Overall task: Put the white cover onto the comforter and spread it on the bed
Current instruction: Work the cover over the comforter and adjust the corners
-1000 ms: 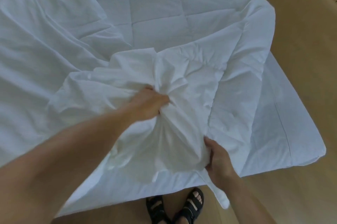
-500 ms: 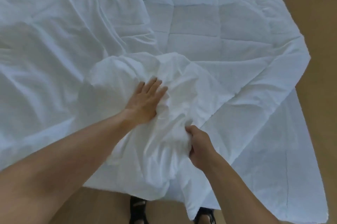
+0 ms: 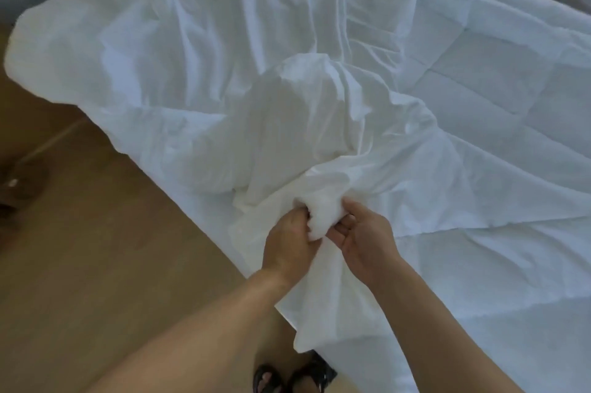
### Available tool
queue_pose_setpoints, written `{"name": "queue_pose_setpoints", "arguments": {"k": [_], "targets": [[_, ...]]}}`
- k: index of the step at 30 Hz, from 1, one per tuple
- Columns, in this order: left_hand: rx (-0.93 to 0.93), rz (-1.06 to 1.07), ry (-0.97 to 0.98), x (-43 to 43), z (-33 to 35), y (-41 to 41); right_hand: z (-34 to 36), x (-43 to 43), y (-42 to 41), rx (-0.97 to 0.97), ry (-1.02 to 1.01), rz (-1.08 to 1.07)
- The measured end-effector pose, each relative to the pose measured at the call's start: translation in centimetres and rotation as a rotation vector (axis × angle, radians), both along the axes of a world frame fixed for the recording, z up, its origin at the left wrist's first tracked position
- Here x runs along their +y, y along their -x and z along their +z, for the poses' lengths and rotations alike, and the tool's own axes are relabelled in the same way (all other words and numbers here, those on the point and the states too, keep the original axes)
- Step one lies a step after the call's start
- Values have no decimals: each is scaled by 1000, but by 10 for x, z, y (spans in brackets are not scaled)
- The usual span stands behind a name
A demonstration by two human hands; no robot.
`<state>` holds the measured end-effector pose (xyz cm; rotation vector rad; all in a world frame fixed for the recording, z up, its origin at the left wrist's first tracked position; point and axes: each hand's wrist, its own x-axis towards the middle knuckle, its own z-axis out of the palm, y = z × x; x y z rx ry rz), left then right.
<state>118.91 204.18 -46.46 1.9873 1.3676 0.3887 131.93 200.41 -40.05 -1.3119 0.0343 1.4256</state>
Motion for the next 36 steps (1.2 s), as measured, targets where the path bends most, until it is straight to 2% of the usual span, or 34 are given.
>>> {"name": "queue_pose_setpoints", "arguments": {"k": [3,5,8,11,13,14,16,19,20,22,23,25,28,30,31,34,36], "targets": [[-143,7,134,17,19,11,-5,-6,-8,-178,-100,128],[-198,-7,332,32,37,24,-11,-10,-12,-289,-194,206],[-313,170,475,56,66,36,-22,-8,5,-325,-260,391],[-365,226,475,78,89,40,-35,6,24,-557,-149,568],[-172,187,312,91,86,47,-36,15,27,-729,-34,637],[-24,191,177,96,78,53,-33,16,27,-735,10,627],[165,248,-22,94,63,62,-23,16,25,-622,61,505],[161,200,-339,56,37,67,-11,26,21,-267,57,289],[114,132,-337,38,31,64,-8,30,21,-170,44,269],[1,51,-74,8,24,51,-2,40,24,-79,0,290],[-95,95,56,3,22,42,-2,44,26,-85,-36,326],[-268,231,173,13,13,32,-3,46,25,-235,-163,436],[-339,322,156,36,11,27,-20,28,15,-778,-360,528],[-462,444,231,44,16,30,-50,4,7,-1108,-426,557],[-523,486,282,46,19,31,-68,-9,5,-1277,-489,657],[-613,503,399,42,29,27,-115,-43,7,-1624,-791,1211],[-564,381,462,33,31,26,-136,-58,11,-1712,-811,1694]]}}
